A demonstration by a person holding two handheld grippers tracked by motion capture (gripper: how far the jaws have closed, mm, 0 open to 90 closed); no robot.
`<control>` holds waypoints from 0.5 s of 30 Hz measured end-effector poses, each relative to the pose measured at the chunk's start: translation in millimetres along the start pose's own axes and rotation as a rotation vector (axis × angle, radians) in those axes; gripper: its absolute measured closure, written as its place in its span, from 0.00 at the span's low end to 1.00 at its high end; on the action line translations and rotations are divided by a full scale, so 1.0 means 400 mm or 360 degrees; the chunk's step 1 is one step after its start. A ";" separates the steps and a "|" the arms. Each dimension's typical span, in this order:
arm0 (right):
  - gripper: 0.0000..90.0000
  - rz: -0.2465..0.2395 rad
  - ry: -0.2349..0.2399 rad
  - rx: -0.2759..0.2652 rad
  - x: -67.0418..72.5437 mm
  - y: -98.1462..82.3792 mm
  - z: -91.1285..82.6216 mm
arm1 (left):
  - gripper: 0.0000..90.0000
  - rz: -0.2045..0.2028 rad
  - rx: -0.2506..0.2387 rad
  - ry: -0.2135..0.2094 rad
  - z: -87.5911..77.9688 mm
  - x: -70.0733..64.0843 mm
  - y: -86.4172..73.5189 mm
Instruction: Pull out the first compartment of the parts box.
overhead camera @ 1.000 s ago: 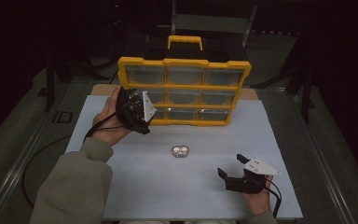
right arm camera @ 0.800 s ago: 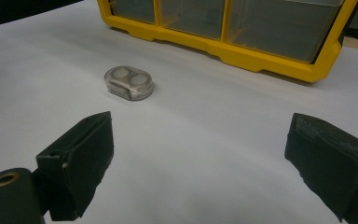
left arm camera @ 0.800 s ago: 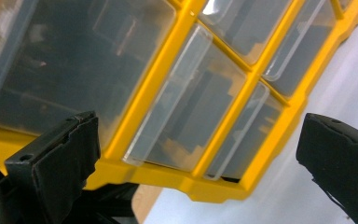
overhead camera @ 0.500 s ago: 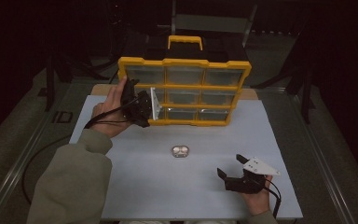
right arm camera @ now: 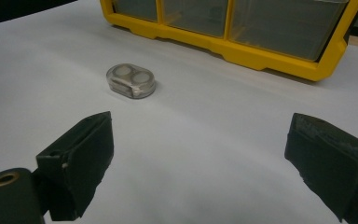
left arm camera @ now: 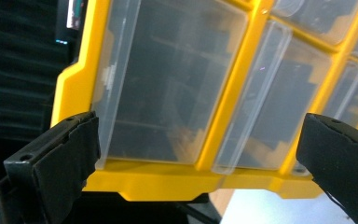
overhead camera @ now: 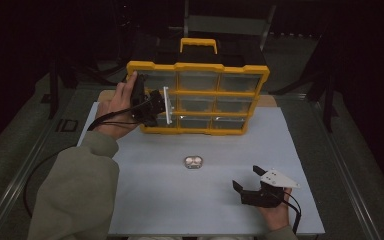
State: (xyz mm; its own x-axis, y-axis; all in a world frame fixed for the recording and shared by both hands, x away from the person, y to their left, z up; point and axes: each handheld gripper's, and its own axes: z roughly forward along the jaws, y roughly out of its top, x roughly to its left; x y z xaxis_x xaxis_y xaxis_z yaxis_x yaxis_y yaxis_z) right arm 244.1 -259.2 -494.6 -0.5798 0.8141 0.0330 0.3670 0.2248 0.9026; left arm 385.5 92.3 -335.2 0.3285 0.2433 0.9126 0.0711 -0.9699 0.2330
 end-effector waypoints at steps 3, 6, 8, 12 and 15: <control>0.09 -0.0001 0.0000 0.0003 0.001 0.000 0.000 | 0.00 0.0010 -0.0005 0.0039 0.005 0.001 0.002; 0.09 -0.0001 0.0001 0.0004 0.001 -0.001 0.001 | 0.00 0.0031 0.0013 0.0085 0.012 0.003 0.003; 0.09 -0.0001 0.0000 0.0004 0.001 -0.001 0.001 | 0.00 0.0028 0.0021 0.0100 0.016 0.004 0.005; 0.09 -0.0003 0.0004 0.0006 0.001 -0.001 0.002 | 0.00 0.0044 0.0041 0.0194 0.025 0.004 0.009; 0.09 -0.0004 0.0006 0.0007 0.001 -0.001 0.002 | 0.00 0.0065 0.0065 0.0248 0.033 0.002 0.011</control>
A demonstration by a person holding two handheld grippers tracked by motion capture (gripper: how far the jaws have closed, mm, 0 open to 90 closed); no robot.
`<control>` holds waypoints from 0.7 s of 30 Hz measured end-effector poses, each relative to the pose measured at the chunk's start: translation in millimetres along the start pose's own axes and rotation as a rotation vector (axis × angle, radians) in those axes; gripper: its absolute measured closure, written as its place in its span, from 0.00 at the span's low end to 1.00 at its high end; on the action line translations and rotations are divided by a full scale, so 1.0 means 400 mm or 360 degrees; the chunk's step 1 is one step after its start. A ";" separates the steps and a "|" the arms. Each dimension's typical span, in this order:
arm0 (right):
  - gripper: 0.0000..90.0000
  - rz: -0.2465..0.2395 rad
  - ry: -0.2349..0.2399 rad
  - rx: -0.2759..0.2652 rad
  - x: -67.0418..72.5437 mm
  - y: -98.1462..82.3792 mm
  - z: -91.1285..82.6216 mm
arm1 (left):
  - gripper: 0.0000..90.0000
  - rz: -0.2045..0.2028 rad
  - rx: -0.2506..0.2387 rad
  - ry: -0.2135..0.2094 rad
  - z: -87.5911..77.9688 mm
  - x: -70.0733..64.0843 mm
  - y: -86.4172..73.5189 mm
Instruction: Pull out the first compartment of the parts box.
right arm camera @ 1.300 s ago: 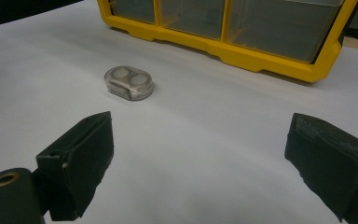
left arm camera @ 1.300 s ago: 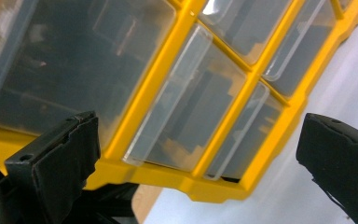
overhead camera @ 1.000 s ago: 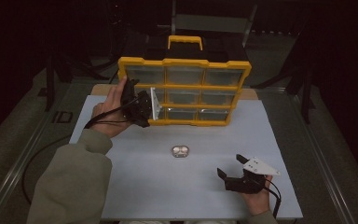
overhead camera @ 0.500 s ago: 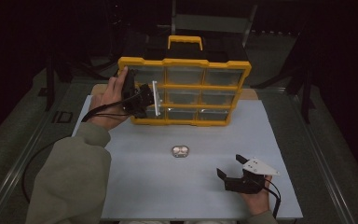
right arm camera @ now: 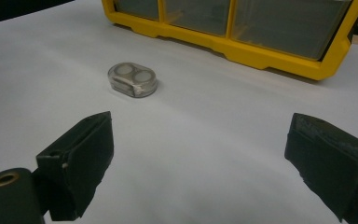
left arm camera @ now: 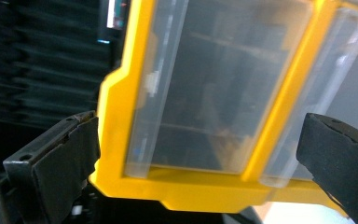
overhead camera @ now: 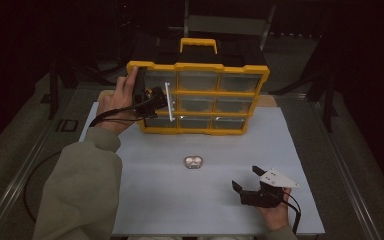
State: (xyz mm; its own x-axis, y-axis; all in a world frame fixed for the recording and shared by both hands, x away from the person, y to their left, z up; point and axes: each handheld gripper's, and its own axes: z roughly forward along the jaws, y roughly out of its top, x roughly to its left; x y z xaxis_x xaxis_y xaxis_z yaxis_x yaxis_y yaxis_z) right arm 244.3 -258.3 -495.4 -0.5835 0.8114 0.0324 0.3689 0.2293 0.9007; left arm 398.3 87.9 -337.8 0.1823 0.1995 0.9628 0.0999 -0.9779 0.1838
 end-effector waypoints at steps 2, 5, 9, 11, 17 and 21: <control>0.09 0.0000 0.0002 0.0001 0.000 0.000 0.000 | 0.00 0.0019 0.0011 0.0024 0.006 -0.003 0.002; 0.09 0.0001 0.0005 0.0003 0.001 0.000 0.001 | 0.03 0.0045 0.0009 0.0101 0.011 -0.006 0.006; 0.09 0.0001 0.0008 0.0004 0.002 -0.001 0.003 | 0.15 0.0071 -0.0007 0.0209 0.011 -0.006 0.012; 0.09 0.0002 0.0008 0.0006 0.003 -0.001 0.003 | 0.25 0.0101 -0.0012 0.0247 0.013 -0.007 0.016; 0.09 0.0007 0.0011 0.0005 0.003 -0.001 0.003 | 0.44 0.0147 -0.0012 0.0388 0.015 -0.002 0.029; 0.09 0.0007 0.0013 0.0004 0.003 -0.001 0.002 | 0.52 0.0183 -0.0016 0.0408 0.013 -0.003 0.032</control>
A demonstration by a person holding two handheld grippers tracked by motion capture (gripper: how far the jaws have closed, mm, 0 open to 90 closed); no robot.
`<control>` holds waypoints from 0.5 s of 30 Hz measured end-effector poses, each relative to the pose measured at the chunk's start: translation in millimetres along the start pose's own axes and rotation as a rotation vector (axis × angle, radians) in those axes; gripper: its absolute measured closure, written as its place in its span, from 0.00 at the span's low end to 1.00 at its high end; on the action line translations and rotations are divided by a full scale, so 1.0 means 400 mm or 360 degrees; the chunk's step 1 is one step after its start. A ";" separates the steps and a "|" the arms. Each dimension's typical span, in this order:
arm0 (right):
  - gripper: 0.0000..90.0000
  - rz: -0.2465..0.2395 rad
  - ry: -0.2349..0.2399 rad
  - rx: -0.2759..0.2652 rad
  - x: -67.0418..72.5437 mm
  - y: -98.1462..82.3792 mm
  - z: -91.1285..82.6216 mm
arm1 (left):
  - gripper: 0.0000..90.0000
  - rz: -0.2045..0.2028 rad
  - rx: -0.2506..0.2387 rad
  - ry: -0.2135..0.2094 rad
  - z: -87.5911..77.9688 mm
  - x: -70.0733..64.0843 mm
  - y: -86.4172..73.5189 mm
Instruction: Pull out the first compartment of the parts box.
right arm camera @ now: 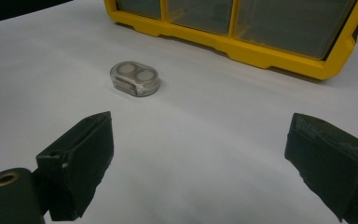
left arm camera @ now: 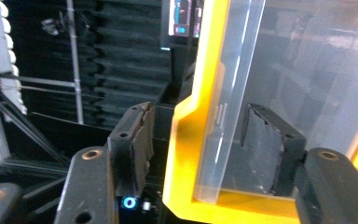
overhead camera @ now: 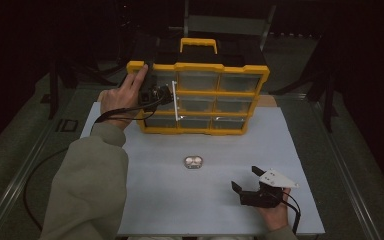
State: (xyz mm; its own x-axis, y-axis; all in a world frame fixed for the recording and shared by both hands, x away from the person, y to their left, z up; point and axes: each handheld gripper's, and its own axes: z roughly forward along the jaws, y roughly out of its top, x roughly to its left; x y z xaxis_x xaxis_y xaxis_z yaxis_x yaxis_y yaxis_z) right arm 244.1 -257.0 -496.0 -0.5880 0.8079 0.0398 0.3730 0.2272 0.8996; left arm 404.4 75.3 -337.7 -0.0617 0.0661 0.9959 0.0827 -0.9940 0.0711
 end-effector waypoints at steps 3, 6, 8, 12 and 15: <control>0.09 -0.0001 -0.0001 0.0000 0.000 0.000 0.000 | 0.56 -0.0002 0.0012 0.0021 0.000 0.002 -0.001; 0.09 -0.0001 -0.0001 0.0000 0.000 0.000 0.000 | 0.56 0.0040 0.0006 0.0067 -0.002 -0.006 -0.001; 0.09 -0.0002 -0.0002 0.0000 -0.001 0.000 0.000 | 0.56 0.0050 0.0009 0.0088 -0.005 -0.011 0.000; 0.09 -0.0006 -0.0005 -0.0001 -0.001 0.000 -0.001 | 0.56 0.0050 0.0003 0.0114 -0.014 -0.015 0.001; 0.09 -0.0006 -0.0005 0.0000 -0.002 0.000 -0.001 | 0.56 0.0056 -0.0007 0.0132 -0.025 -0.018 0.000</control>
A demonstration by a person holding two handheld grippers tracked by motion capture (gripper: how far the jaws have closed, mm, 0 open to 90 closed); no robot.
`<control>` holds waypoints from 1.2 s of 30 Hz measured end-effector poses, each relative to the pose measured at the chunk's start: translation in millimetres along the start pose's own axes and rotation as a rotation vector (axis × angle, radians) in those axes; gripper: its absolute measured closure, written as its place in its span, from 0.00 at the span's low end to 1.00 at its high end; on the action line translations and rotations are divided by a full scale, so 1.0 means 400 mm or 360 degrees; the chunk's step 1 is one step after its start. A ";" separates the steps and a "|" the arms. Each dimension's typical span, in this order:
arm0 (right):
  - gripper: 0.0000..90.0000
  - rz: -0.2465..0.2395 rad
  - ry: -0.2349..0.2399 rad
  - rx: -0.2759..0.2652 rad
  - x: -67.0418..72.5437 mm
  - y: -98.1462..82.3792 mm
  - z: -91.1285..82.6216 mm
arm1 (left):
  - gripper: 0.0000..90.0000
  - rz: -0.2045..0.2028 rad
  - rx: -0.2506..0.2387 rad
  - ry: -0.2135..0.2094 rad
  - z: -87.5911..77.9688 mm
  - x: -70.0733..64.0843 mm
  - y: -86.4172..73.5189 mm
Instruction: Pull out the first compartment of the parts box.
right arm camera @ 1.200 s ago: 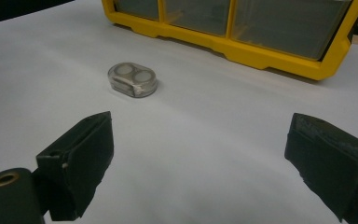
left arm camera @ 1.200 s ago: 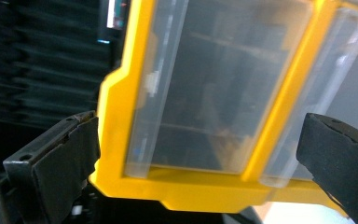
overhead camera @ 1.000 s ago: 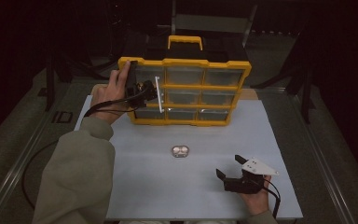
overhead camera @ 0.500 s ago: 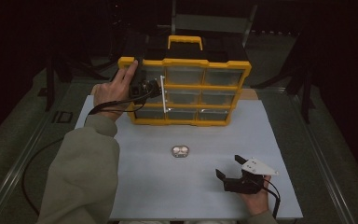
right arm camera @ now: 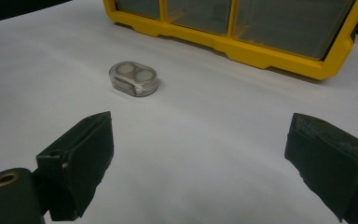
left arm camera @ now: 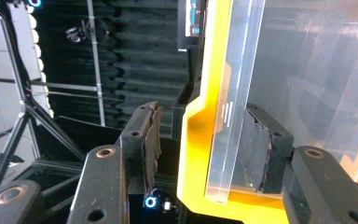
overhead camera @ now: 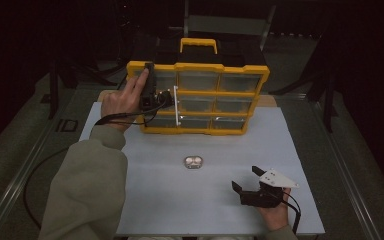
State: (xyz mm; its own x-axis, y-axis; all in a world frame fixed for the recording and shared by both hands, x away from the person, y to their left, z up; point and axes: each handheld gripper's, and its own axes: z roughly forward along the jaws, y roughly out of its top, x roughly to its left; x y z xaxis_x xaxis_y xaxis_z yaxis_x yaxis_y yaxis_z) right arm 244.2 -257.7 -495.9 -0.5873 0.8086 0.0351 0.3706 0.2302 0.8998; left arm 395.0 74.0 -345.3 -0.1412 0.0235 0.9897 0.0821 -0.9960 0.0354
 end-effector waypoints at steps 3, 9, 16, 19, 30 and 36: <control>0.09 -0.0001 0.0000 0.0001 0.000 0.000 0.001 | 0.57 0.0034 -0.0014 0.0012 -0.011 -0.001 -0.003; 0.09 -0.0002 -0.0002 0.0006 0.002 -0.001 0.002 | 0.67 0.0040 -0.0019 -0.0060 -0.024 0.008 -0.008; 0.09 0.0000 0.0000 0.0013 0.003 -0.001 0.003 | 0.81 0.0047 -0.0030 -0.0146 -0.025 0.012 -0.009; 0.09 -0.0003 0.0001 0.0018 0.003 -0.001 0.004 | 0.86 0.0082 -0.0030 -0.0181 -0.025 0.012 -0.008; 0.09 -0.0004 0.0003 0.0018 0.003 -0.001 0.004 | 0.88 0.0110 -0.0019 -0.0182 -0.029 0.009 -0.007; 0.09 -0.0005 0.0002 0.0017 0.003 -0.001 0.004 | 0.88 0.0112 -0.0019 -0.0181 -0.035 0.007 -0.007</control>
State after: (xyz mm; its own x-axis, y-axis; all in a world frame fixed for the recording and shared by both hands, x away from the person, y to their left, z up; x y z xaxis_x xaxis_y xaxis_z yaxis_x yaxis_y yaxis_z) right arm 244.5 -256.0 -497.0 -0.5896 0.8070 0.0326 0.3763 0.2388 0.8952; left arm 380.7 75.5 -344.5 -0.0229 -0.0374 0.9990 0.0762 -0.9965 -0.0355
